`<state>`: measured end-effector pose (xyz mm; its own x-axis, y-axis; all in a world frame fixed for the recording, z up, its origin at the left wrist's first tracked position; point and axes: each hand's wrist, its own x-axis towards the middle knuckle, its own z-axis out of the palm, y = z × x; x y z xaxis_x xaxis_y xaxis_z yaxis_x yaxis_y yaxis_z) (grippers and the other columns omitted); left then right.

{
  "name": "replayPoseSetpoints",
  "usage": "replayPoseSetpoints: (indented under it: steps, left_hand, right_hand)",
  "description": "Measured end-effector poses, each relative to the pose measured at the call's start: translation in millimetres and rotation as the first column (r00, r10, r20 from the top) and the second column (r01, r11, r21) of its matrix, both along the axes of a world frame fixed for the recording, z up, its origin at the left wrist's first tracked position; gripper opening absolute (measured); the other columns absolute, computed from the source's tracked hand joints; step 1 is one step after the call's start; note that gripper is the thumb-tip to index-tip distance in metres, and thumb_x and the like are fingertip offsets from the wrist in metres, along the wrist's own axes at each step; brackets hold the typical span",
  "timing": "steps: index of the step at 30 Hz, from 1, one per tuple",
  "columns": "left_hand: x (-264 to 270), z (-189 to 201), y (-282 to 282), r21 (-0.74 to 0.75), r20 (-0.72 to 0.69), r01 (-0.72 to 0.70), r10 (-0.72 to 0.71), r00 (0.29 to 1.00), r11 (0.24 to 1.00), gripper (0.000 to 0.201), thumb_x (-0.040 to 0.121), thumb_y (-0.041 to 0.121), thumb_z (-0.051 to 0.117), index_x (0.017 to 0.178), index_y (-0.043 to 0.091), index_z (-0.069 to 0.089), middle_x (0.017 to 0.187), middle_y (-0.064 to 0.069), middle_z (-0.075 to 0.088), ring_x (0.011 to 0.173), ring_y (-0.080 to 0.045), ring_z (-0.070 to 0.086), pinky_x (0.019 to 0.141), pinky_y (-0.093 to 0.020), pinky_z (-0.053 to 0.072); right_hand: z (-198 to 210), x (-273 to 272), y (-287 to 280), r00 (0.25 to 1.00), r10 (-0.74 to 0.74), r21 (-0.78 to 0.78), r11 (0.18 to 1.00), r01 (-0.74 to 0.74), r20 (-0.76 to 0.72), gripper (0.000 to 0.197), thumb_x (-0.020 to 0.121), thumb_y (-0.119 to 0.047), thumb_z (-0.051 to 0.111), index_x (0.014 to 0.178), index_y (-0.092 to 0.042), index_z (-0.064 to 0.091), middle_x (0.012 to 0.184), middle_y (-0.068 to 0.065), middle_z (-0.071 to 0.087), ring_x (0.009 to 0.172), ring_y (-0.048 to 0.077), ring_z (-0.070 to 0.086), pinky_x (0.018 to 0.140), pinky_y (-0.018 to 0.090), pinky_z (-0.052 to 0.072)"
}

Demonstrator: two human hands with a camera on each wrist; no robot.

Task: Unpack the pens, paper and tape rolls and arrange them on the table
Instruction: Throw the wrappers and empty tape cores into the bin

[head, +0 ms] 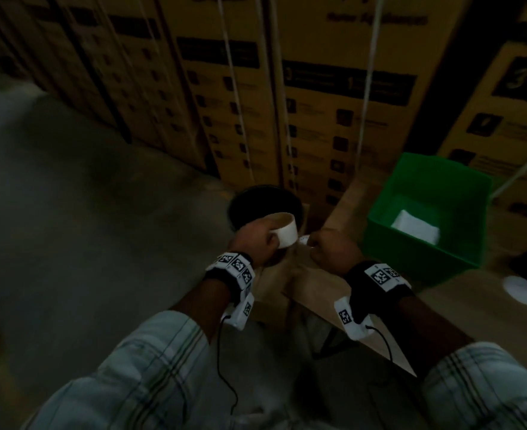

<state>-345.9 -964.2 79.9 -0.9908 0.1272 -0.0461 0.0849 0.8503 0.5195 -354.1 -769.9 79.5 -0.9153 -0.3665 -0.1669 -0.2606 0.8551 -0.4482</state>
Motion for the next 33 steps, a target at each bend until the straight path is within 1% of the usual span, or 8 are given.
replayPoseSetpoints:
  steps: [4,10,16,19,22,24,28,33]
  left_hand:
    - [-21,0,-53,0.056,-0.015,-0.069,0.07,0.997,0.996,0.046,0.089,0.011,0.051,0.134,0.018,0.053,0.132,-0.013,0.058,0.12,-0.03,0.055,0.101,-0.032,0.042]
    - [-63,-19,-86,-0.005,0.049,-0.154,0.154,0.987,0.988,0.046,0.095,0.012,0.045,0.14,0.017,0.045,0.136,-0.016,0.053,0.122,-0.034,0.052,0.101,-0.035,0.041]
    - [-112,-45,-91,-0.044,0.208,-0.187,0.193,0.959,0.981,0.05,0.097,0.014,0.04,0.146,0.024,0.037,0.143,-0.017,0.047,0.127,-0.036,0.049,0.107,-0.037,0.039]
    - [-147,-54,-88,-0.098,0.283,-0.182,0.203,0.937,0.978,0.043,0.097,0.011,0.041,0.139,0.017,0.047,0.138,-0.016,0.053,0.123,-0.035,0.053,0.106,-0.039,0.041]
    - [-180,-78,-88,-0.23,0.328,-0.092,0.166,0.93,0.969,0.037,0.09,0.029,0.058,0.125,0.014,0.059,0.124,-0.011,0.062,0.11,-0.031,0.059,0.096,-0.039,0.048]
    - [-192,-96,-83,-0.108,0.331,-0.147,0.175,0.927,0.983,0.06,0.075,0.051,0.07,0.125,0.02,0.06,0.122,-0.004,0.061,0.107,-0.026,0.059,0.095,-0.038,0.047]
    - [-202,-98,-73,-0.185,0.381,-0.051,0.12,0.917,0.981,0.031,0.094,0.023,0.055,0.123,0.014,0.059,0.127,-0.007,0.058,0.116,-0.025,0.055,0.097,-0.032,0.043]
    - [-201,-91,-69,-0.089,0.433,-0.121,0.148,0.889,0.989,0.03,0.094,0.017,0.052,0.119,0.004,0.063,0.127,-0.018,0.061,0.119,-0.033,0.056,0.1,-0.035,0.044]
  right_hand:
    - [-8,-25,-53,0.998,-0.036,-0.004,0.999,0.036,-0.051,0.03,0.089,-0.013,0.051,0.116,-0.013,0.064,0.122,0.01,0.064,0.112,0.028,0.059,0.096,0.037,0.049]
    - [-25,-75,-94,0.989,-0.086,0.077,0.992,0.096,-0.124,0.026,0.086,-0.01,0.053,0.11,-0.012,0.063,0.116,0.013,0.059,0.104,0.032,0.059,0.083,0.035,0.05]
    - [-64,-146,-112,0.99,-0.137,0.136,0.981,0.139,-0.023,0.034,0.09,-0.012,0.049,0.123,-0.01,0.057,0.124,0.019,0.053,0.111,0.037,0.056,0.092,0.04,0.048]
    - [-86,-178,-117,0.986,-0.159,0.165,0.975,0.148,0.056,0.035,0.091,-0.013,0.047,0.125,-0.008,0.054,0.127,0.02,0.052,0.115,0.038,0.054,0.094,0.042,0.047]
    - [-106,-202,-122,0.977,-0.168,0.192,0.971,0.142,0.13,0.034,0.091,-0.015,0.05,0.124,-0.008,0.054,0.128,0.02,0.052,0.116,0.038,0.054,0.093,0.042,0.047]
    - [-118,-214,-124,0.97,-0.179,0.205,0.968,0.143,0.165,0.034,0.092,-0.017,0.049,0.124,-0.008,0.054,0.129,0.02,0.052,0.117,0.038,0.053,0.094,0.041,0.047]
    - [-131,-225,-124,0.969,-0.151,0.206,0.972,0.11,0.194,0.032,0.093,-0.017,0.048,0.121,-0.006,0.057,0.126,0.022,0.054,0.117,0.039,0.053,0.095,0.042,0.045]
    - [-134,-218,-120,0.976,-0.162,0.163,0.977,0.137,0.147,0.032,0.086,-0.016,0.055,0.116,-0.005,0.057,0.123,0.022,0.055,0.114,0.041,0.054,0.094,0.043,0.046]
